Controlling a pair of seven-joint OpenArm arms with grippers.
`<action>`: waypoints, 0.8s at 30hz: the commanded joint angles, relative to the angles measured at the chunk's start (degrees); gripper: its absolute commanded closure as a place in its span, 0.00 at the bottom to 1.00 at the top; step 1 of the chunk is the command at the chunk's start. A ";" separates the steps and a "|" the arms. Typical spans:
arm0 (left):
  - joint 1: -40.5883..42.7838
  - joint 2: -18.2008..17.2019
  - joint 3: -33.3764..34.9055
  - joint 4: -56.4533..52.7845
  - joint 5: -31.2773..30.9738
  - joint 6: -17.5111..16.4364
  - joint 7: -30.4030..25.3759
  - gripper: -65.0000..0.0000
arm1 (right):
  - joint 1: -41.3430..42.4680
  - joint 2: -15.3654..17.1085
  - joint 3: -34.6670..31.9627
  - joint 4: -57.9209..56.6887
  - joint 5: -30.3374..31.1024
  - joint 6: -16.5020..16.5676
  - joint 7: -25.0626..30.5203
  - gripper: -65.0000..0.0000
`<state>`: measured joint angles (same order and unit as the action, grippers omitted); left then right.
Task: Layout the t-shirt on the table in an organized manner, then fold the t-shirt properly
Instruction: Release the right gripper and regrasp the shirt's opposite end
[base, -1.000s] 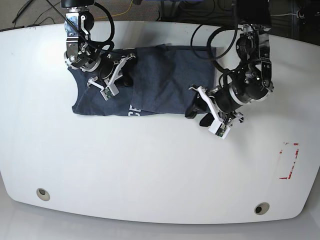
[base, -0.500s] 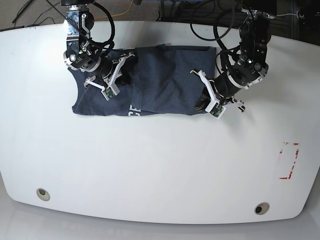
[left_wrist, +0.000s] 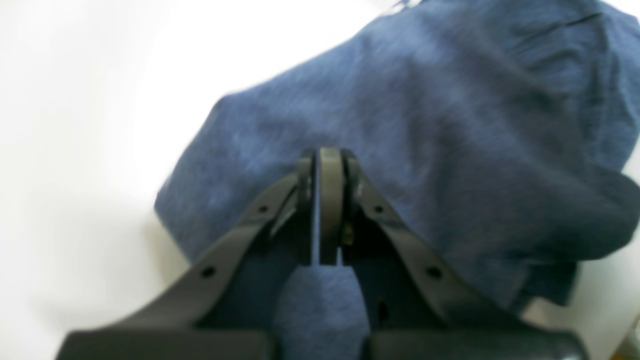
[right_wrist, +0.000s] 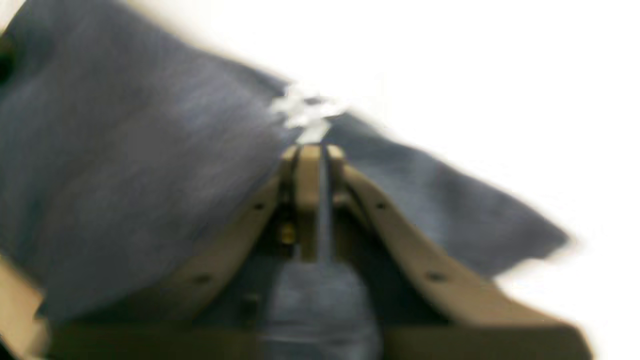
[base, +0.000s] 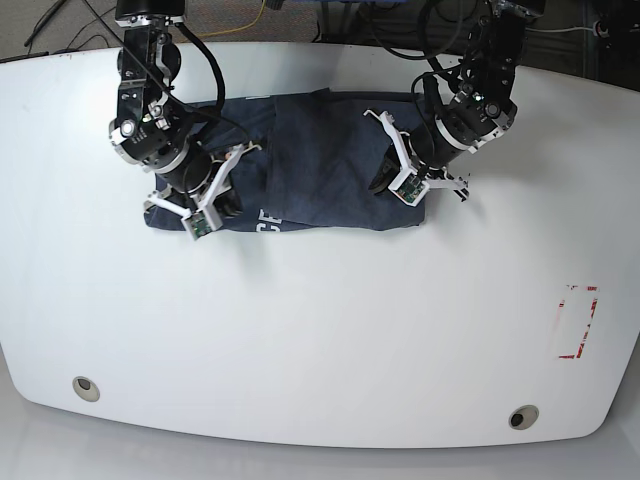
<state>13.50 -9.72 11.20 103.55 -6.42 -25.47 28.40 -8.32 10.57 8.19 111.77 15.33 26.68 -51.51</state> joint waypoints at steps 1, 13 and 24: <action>-0.27 -0.17 -0.34 -0.29 -0.40 -0.06 -1.55 1.00 | 1.06 -0.59 3.99 1.42 0.71 -0.70 0.74 0.72; 0.35 -1.76 -1.05 -1.96 -0.40 -0.06 -1.55 1.00 | 1.42 -1.21 25.79 -1.57 17.15 -0.70 -0.23 0.18; 0.53 -1.76 -4.83 -1.96 -0.49 -0.06 -1.46 1.00 | 4.23 2.40 36.96 -20.38 32.62 2.11 -8.23 0.18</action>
<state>14.39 -11.35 6.74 100.64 -6.42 -25.50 28.18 -4.69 11.31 44.95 93.27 43.66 27.66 -60.53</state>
